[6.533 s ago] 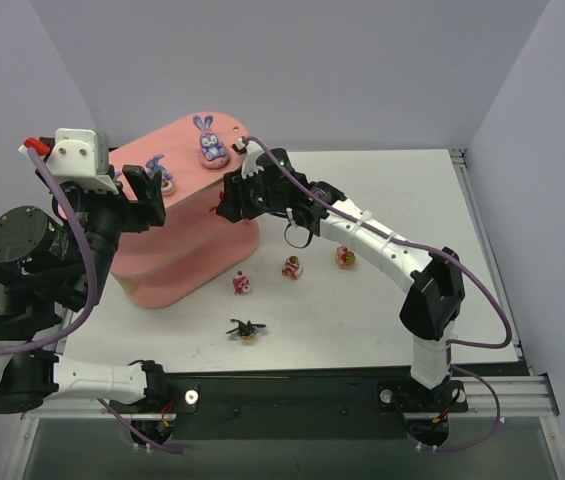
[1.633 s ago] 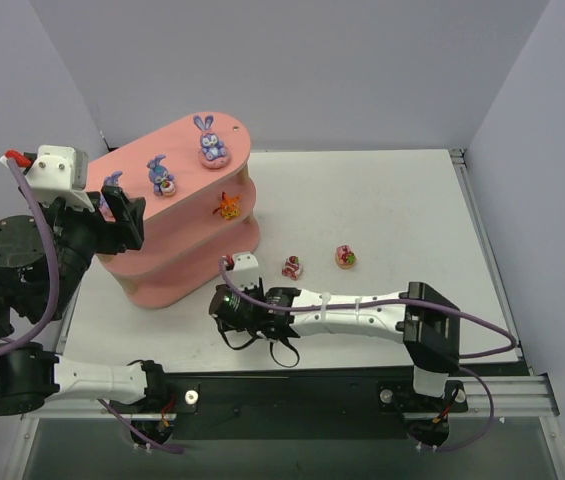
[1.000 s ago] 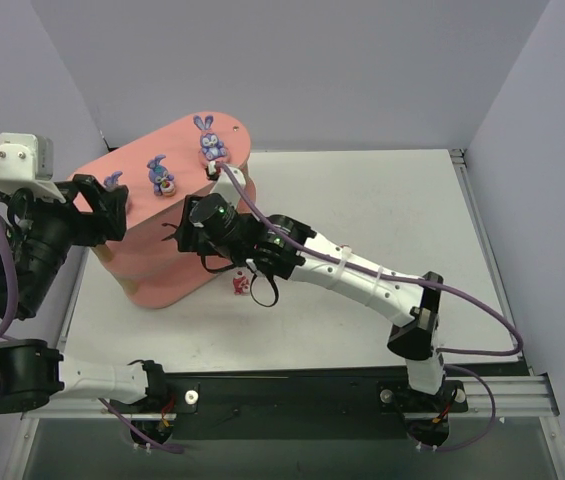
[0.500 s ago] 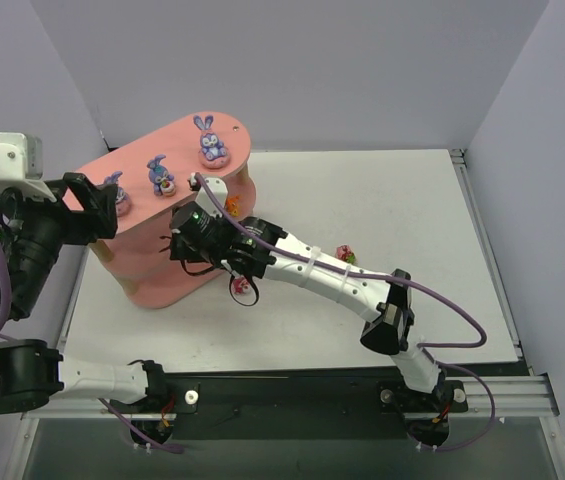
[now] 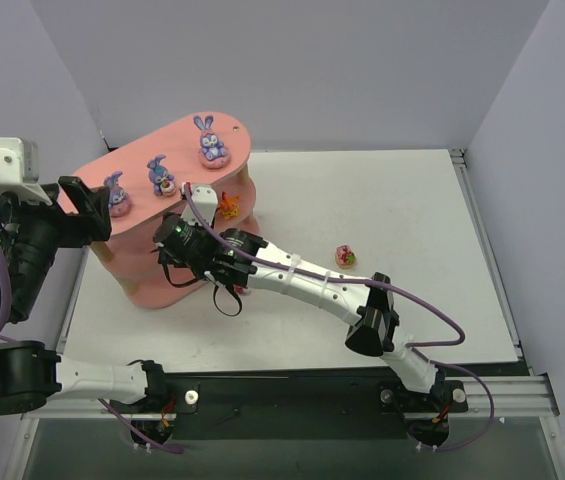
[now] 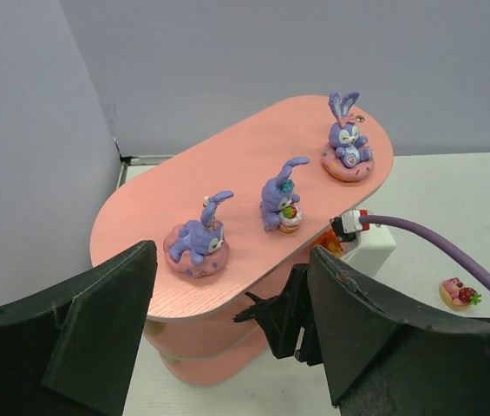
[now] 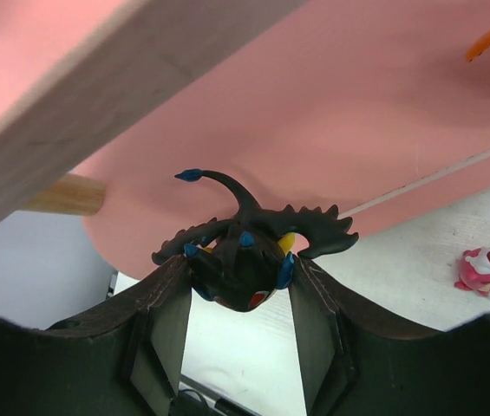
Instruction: Place and organize the plastic toys onto the shelf
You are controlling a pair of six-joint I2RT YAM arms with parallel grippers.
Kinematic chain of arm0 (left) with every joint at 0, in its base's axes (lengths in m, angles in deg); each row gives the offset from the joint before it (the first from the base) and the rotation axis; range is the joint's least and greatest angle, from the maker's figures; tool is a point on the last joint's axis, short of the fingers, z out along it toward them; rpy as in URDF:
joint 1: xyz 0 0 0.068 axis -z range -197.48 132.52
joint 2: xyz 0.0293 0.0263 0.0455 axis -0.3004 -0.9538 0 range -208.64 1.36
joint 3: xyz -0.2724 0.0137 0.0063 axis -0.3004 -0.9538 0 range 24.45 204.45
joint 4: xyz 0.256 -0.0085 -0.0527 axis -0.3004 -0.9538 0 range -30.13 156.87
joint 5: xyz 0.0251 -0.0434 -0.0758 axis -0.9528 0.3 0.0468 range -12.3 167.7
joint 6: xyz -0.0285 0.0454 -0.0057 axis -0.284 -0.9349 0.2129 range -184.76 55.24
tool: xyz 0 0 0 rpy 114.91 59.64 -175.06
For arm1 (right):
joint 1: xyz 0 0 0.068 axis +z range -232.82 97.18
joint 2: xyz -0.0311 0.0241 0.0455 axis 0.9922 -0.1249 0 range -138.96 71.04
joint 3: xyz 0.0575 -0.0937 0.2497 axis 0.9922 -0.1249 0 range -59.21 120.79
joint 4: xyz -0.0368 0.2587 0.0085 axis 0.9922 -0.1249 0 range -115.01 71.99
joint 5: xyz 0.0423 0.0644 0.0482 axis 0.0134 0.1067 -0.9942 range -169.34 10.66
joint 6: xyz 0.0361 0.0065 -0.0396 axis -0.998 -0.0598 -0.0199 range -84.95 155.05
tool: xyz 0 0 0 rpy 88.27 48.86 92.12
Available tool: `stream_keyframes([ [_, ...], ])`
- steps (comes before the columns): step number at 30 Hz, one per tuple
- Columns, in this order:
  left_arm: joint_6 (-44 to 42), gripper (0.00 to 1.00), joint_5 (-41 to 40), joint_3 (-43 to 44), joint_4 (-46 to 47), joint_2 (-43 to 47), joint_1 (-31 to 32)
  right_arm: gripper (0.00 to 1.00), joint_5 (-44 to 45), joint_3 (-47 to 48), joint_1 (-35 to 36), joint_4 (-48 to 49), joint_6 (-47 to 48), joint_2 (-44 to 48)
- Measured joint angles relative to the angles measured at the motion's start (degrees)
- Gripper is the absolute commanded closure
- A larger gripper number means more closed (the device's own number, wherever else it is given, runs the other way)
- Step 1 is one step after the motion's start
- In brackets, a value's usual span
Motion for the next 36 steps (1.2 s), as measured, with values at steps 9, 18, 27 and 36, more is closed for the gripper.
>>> stream_keyframes([
  [9,1.38,0.2,0.0,-0.2,-1.7,-0.02,0.0,1.0,2.43,1.25,0.26,0.98,-3.04,-1.62],
  [18,2.56,0.2,0.02,-0.2,-2.1,0.0,0.0,1.0,1.55,2.47,0.26,2.99,-1.44,-2.69],
  [27,3.21,0.19,0.0,-0.2,-2.12,0.0,0.0,0.97,0.59,2.56,0.26,3.76,0.7,-3.74],
  [36,3.8,0.19,0.0,-0.2,-2.12,0.07,0.0,0.8,-0.02,2.56,0.17,3.89,1.36,-3.74],
])
